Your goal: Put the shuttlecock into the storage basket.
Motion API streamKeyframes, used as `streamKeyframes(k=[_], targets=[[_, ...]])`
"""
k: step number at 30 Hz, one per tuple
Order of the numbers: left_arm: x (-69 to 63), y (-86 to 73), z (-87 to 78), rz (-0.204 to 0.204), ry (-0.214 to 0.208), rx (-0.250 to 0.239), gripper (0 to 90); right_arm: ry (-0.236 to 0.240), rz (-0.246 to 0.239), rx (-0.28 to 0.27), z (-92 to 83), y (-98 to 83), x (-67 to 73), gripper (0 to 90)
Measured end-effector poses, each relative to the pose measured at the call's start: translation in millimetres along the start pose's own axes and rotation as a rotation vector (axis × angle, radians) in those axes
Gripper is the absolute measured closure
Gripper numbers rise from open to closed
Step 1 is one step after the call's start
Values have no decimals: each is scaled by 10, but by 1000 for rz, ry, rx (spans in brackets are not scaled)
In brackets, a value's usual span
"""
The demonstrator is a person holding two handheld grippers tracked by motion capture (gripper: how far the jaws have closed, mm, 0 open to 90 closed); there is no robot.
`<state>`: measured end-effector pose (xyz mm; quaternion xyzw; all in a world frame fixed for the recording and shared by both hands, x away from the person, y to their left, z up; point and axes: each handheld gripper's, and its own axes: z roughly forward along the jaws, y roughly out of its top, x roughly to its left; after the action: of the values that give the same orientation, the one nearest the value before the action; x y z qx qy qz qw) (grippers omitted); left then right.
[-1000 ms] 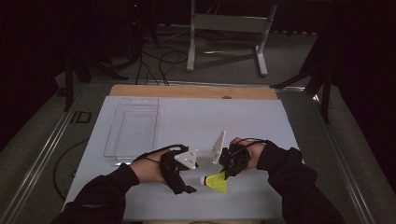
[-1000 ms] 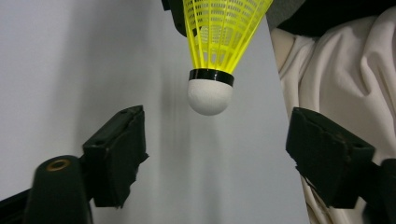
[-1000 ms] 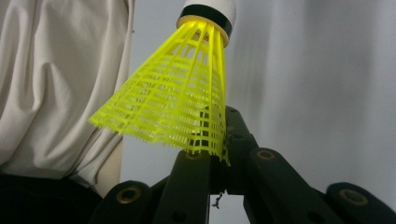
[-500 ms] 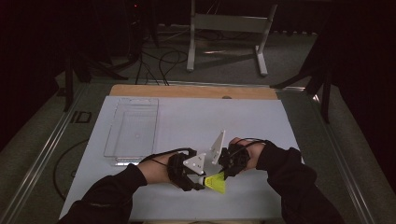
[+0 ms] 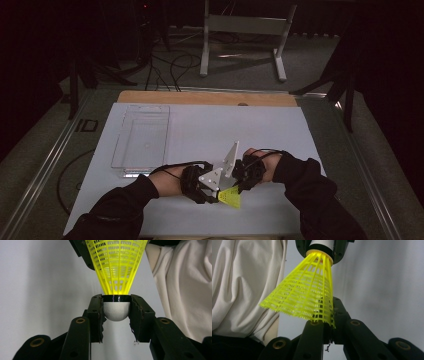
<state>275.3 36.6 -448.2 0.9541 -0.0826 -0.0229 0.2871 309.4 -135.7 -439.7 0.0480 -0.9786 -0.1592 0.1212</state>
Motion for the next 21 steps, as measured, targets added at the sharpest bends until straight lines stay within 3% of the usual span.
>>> streamKeyframes(k=[3, 5, 8, 9, 11, 16, 17, 21], targets=[[3, 0, -3, -6, -2, 2, 653, 0, -1, -1, -1, 3, 6, 876], [5, -6, -3, -2, -18, 12, 653, -31, 8, -1, -4, 12, 19, 746], [-8, -9, -10, -5, -22, 7, 654, -56, 17, -22, -8, -1, 39, 479], [-5, -11, -19, -9, -30, 9, 654, -90, 17, -24, -4, -6, 70, 372], [-9, -20, -29, -9, -30, 14, 654, -117, 40, -43, -12, -14, 82, 282], [4, -72, -58, -33, -44, 18, 653, -132, 97, -56, -53, -51, 72, 190], [8, -85, -62, -47, -45, 13, 653, -129, 99, -57, -55, -62, 74, 147], [34, -118, -98, -111, -70, 30, 653, -143, 125, -76, -71, -110, 84, 127]])
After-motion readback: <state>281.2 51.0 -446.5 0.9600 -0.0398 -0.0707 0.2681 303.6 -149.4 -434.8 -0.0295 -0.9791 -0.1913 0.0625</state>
